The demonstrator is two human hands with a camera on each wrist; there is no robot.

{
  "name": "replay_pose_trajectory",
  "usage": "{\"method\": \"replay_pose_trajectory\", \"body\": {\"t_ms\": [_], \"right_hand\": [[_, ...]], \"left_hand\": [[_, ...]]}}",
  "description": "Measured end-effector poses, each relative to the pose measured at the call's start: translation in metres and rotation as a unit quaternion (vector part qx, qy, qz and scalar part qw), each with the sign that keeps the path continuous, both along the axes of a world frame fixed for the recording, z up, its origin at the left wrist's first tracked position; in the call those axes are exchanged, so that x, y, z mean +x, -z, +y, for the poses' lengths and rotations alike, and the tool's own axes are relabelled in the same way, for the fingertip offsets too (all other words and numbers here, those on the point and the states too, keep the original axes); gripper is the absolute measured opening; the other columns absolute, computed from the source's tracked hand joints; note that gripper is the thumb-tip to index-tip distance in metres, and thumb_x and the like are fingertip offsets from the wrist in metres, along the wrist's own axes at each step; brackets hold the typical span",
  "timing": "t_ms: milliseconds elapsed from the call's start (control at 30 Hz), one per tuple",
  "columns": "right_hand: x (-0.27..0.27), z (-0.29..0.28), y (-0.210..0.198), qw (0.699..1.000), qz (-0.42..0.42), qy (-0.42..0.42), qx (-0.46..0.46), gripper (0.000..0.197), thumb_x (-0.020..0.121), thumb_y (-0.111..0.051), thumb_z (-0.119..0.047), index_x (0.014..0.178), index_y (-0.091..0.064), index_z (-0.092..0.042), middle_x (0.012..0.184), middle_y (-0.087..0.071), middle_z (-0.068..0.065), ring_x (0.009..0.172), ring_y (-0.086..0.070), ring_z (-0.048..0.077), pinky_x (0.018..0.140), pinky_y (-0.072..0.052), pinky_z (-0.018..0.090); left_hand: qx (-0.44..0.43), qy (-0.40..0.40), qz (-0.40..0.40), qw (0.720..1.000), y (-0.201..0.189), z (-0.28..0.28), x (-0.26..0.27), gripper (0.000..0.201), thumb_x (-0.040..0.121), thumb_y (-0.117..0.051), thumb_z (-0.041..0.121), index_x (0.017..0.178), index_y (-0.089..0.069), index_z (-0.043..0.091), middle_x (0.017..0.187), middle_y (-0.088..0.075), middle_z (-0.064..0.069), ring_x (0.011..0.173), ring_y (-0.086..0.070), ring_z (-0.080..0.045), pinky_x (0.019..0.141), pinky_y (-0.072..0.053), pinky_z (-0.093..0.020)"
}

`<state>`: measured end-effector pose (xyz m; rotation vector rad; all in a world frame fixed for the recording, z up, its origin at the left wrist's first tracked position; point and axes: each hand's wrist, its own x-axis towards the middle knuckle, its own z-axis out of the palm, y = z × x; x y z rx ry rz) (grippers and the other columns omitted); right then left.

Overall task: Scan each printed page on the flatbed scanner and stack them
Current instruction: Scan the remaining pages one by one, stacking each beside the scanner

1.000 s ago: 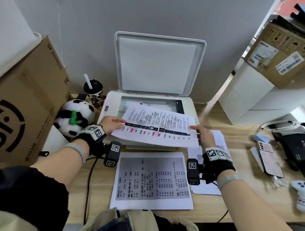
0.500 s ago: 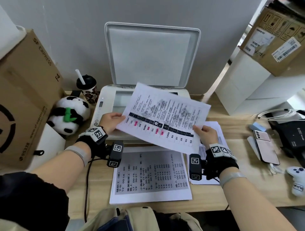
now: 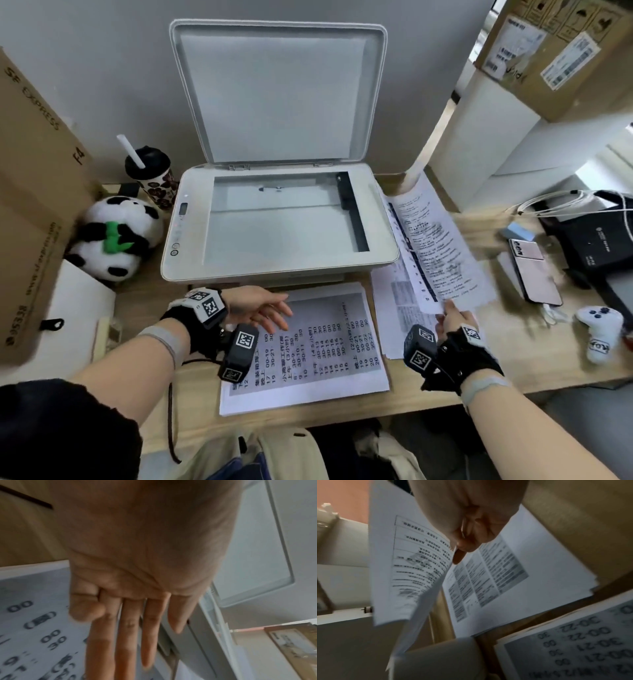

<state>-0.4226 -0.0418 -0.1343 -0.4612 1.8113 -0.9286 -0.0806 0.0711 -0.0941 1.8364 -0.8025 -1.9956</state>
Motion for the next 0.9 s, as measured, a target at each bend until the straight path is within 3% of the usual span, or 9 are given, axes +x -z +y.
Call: {"method": "replay_pose_trajectory", "body": {"t_ms": [400,433,500,567,600,700,767,833,900], "right_hand": [[-0.017,0.035,0.033,0.984,0.102,-0.1,0.109,0.032,0.097,-0.047,-0.021,0.12,-0.05,0.001,0.083,-0.066,0.006,0.048,-0.05,0.016,0.028,-0.032,0.011],[-0.017,0.037,0.033,0.981,0.11,-0.11,0.116,0.036,0.096,-0.049,-0.024,0.122,-0.051,0.0,0.098,-0.064,0.008,0.052,-0.054,0.015,0.036,-0.037,0.012],[-0.021,0.042,0.03,0.967,0.129,-0.157,0.155,0.051,0.095,-0.05,-0.028,0.14,-0.037,-0.009,0.13,-0.052,0.012,0.091,-0.059,0.021,0.069,-0.048,0.02],[-0.021,0.049,0.014,0.962,0.164,-0.15,0.161,0.055,0.097,-0.044,-0.022,0.148,-0.022,-0.017,0.145,-0.039,0.015,0.127,-0.043,0.03,0.103,-0.04,0.04],[-0.017,0.05,0.002,0.962,0.163,-0.146,0.161,0.054,0.097,-0.043,-0.019,0.147,-0.024,-0.016,0.146,-0.038,0.015,0.132,-0.039,0.032,0.108,-0.035,0.045],[-0.002,0.048,-0.006,0.954,0.157,-0.191,0.167,0.047,0.094,-0.049,-0.015,0.139,-0.037,-0.009,0.139,-0.045,0.016,0.126,-0.046,0.031,0.098,-0.044,0.036],[0.008,0.044,-0.004,0.956,0.116,-0.227,0.144,0.038,0.097,-0.047,-0.017,0.134,-0.044,-0.005,0.133,-0.05,0.017,0.11,-0.054,0.028,0.073,-0.045,0.024],[0.026,0.034,0.0,0.973,0.063,-0.179,0.127,0.019,0.095,-0.049,-0.017,0.112,-0.054,-0.009,0.101,-0.058,0.016,0.074,-0.054,0.022,0.057,-0.038,0.024],[0.041,0.024,0.02,0.972,0.061,-0.193,0.119,0.016,0.091,-0.053,-0.013,0.1,-0.058,-0.001,0.081,-0.057,0.011,0.067,-0.054,0.02,0.061,-0.042,0.029]], "left_hand": [[0.045,-0.14,-0.14,0.979,0.062,0.013,0.001,0.024,0.097,-0.047,0.02,0.114,-0.057,0.006,0.068,-0.066,-0.005,0.035,-0.056,-0.008,0.033,-0.031,-0.011],[0.045,-0.144,-0.14,0.979,0.065,0.013,0.002,0.024,0.098,-0.047,0.02,0.114,-0.057,0.005,0.063,-0.067,-0.004,0.035,-0.056,-0.008,0.035,-0.033,-0.013],[0.047,-0.141,-0.145,0.978,0.068,0.012,0.003,0.025,0.098,-0.045,0.017,0.114,-0.057,0.002,0.062,-0.066,-0.004,0.035,-0.056,-0.009,0.038,-0.034,-0.016],[0.039,-0.147,-0.147,0.977,0.069,0.012,0.003,0.025,0.098,-0.043,0.014,0.114,-0.057,-0.001,0.061,-0.065,-0.006,0.033,-0.055,-0.01,0.036,-0.036,-0.016],[0.033,-0.155,-0.147,0.976,0.07,0.012,0.003,0.026,0.099,-0.043,0.012,0.114,-0.056,-0.004,0.062,-0.064,-0.009,0.032,-0.055,-0.011,0.034,-0.038,-0.015],[0.034,-0.173,-0.155,0.972,0.067,0.014,0.004,0.021,0.1,-0.039,0.009,0.098,-0.057,-0.002,0.06,-0.062,-0.011,0.027,-0.052,-0.01,0.027,-0.033,-0.011],[0.039,-0.197,-0.156,0.967,0.068,0.018,0.004,0.022,0.1,-0.038,0.009,0.088,-0.056,0.003,0.054,-0.062,-0.008,0.026,-0.05,-0.009,0.027,-0.031,-0.01],[0.035,-0.229,-0.155,0.96,0.071,0.021,0.007,0.022,0.099,-0.039,0.009,0.085,-0.055,0.004,0.055,-0.059,-0.007,0.025,-0.048,-0.007,0.029,-0.032,-0.01],[0.046,-0.266,-0.147,0.952,0.078,0.025,0.011,0.026,0.098,-0.04,0.009,0.076,-0.053,0.005,0.049,-0.053,-0.006,0.023,-0.043,-0.008,0.031,-0.03,-0.011]]}}
